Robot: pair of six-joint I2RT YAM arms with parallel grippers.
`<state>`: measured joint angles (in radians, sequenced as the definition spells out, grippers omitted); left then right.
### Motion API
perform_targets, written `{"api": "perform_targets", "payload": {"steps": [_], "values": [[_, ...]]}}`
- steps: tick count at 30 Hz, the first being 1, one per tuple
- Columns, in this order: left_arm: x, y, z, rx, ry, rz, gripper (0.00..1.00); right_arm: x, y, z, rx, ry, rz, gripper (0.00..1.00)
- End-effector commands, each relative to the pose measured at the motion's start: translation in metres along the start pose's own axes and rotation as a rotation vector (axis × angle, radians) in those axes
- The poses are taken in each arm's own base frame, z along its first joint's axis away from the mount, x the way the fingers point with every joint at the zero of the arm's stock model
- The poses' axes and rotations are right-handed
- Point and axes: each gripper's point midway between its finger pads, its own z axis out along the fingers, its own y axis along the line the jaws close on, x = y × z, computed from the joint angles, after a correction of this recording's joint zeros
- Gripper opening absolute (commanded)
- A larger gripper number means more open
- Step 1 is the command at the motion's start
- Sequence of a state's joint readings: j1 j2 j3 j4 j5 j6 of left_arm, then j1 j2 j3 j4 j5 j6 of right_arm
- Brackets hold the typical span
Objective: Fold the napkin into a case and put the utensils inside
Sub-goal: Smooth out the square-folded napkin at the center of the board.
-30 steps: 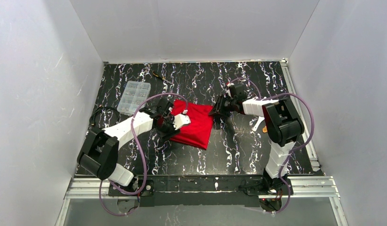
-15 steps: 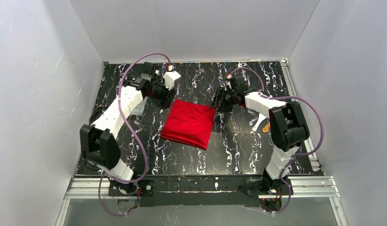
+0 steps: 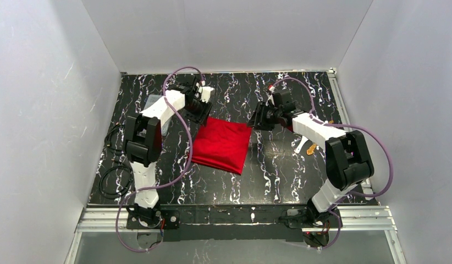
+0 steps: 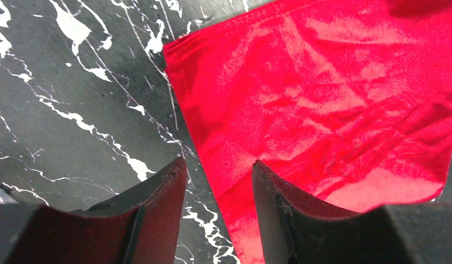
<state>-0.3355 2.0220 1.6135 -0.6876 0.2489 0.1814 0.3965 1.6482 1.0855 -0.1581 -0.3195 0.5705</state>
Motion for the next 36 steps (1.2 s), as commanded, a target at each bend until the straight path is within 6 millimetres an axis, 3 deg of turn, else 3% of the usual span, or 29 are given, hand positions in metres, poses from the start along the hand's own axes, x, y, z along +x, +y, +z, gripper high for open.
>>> {"api": "perform_targets", "payload": {"steps": [1,8,11,20,28,31,36], "values": [[-0.024,0.004,-0.008,-0.017,-0.077,-0.032,0.44,0.003,0.015,0.000,-0.045,-0.018,-0.005,0.51],[-0.014,0.002,0.016,0.026,-0.034,-0.044,0.37,0.020,0.050,0.023,-0.124,0.032,-0.015,0.48],[-0.009,0.002,0.025,0.036,-0.015,-0.043,0.34,0.031,0.056,0.037,-0.136,0.063,-0.006,0.45],[-0.007,0.010,0.036,0.010,-0.018,-0.029,0.27,0.049,0.060,0.063,-0.151,0.112,0.012,0.40],[-0.003,0.009,0.040,0.017,-0.023,-0.012,0.10,0.061,0.051,0.081,-0.151,0.148,0.051,0.38],[-0.002,0.012,0.040,0.004,-0.020,-0.006,0.09,0.061,0.050,0.086,-0.153,0.157,0.057,0.37],[0.000,0.018,0.037,-0.037,-0.025,0.002,0.20,0.060,0.054,0.087,-0.158,0.155,0.049,0.37]]}}
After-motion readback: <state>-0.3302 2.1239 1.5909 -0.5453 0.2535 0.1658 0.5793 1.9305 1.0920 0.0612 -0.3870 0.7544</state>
